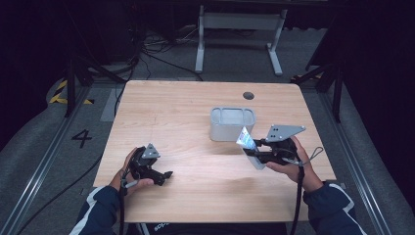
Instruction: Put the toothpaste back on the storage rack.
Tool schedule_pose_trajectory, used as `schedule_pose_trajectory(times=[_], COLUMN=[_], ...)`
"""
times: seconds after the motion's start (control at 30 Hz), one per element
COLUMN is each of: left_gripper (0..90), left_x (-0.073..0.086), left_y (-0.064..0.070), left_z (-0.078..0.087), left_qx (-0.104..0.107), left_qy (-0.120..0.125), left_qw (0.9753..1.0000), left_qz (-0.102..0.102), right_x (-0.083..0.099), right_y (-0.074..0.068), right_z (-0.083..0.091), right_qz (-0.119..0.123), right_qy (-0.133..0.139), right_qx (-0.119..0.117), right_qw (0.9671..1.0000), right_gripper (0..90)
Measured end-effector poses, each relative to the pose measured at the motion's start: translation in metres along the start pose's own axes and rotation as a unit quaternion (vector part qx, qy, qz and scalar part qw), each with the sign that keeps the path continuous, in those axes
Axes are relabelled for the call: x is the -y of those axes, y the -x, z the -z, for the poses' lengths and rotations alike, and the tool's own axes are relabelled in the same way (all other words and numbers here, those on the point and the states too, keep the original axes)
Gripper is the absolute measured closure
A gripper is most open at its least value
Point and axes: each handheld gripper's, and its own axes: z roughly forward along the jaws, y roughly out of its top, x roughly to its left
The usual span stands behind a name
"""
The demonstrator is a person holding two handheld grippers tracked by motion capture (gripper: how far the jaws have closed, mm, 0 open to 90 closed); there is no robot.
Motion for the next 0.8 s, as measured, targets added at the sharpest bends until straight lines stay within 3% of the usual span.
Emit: schedule_pose_trajectory(times=[0.47, 0.8], left_gripper=[0.2, 0.2], left_x=[0.000, 0.000], left_y=[0.000, 0.000], left_z=[0.000, 0.000], left_qx=[0.000, 0.000], left_qy=[-0.001, 0.000], left_qw=[1.0000, 1.0000], left_qz=[0.001, 0.000], right_x=[-0.028, -0.041], right_y=[0.005, 0.011], right_z=[-0.003, -0.001], right_qz=[0.006, 0.007], right_qy=[0.047, 0.065], right_qx=[0.010, 0.023], right_qw=[0.9988, 0.9976], right_gripper=[63.9, 63.8])
